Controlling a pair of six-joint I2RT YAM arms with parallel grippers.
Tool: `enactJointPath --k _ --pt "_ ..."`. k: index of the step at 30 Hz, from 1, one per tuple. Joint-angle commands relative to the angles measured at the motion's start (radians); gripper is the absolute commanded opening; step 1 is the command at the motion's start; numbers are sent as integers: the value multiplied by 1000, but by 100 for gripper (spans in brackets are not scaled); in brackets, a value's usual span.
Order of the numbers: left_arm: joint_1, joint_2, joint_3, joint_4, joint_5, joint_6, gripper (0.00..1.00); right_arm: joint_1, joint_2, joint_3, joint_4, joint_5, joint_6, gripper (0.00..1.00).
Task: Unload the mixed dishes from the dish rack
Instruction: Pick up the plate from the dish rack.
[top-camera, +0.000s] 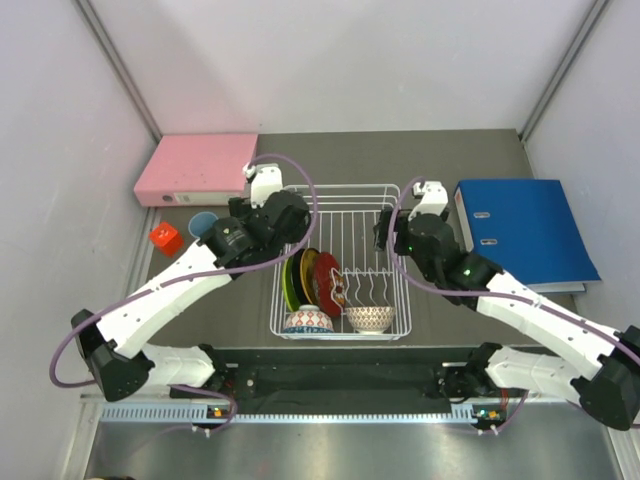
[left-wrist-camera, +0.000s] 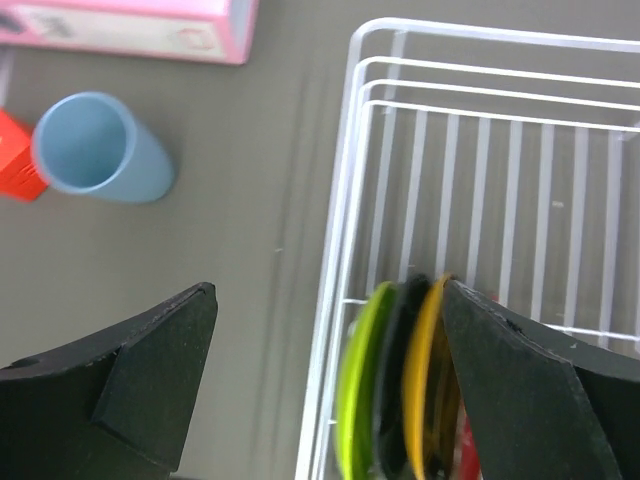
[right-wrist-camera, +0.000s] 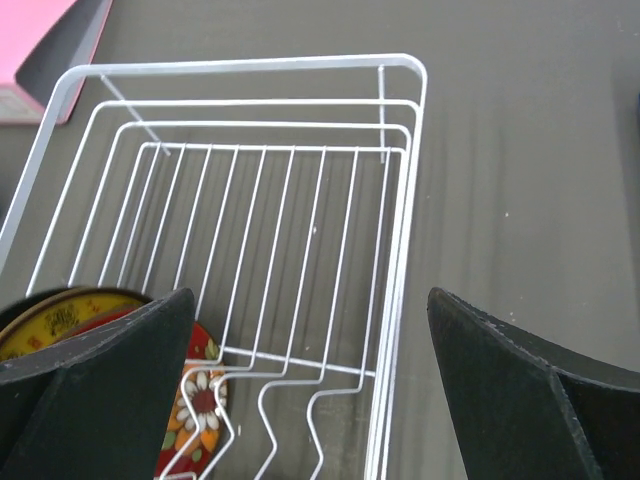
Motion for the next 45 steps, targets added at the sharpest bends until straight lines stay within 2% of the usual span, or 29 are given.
enactJointPath --k 1,3,7,11,13,15,19,26,34,45 --pt "3 3 1 -120 -83 -109 99 58 -21 2 -16 1 -34 100" --pt "4 1 -12 -143 -89 -129 98 87 -26 1 -22 38 -19 100" --pt "4 5 -28 -178 -92 -160 82 104 -27 -5 -23 70 -2 100" --pt "3 -6 -64 -163 -22 -195 76 112 -3 5 -13 59 -8 99" --pt "3 -34 -101 -113 5 -203 75 130 14 16 1 36 -15 93" --pt "1 -73 -144 -62 37 -194 75 158 25 18 13 23 -20 83" --pt "1 -101 -170 32 106 -174 73 259 86 39 15 55 -9 76" --pt "-65 -41 -75 10 121 -166 67 313 109 41 9 105 37 77" --pt "-183 26 -71 81 158 -185 64 315 20 27 -7 200 43 80" --pt "-195 129 -94 131 190 -182 60 313 -110 4 -25 302 15 83"
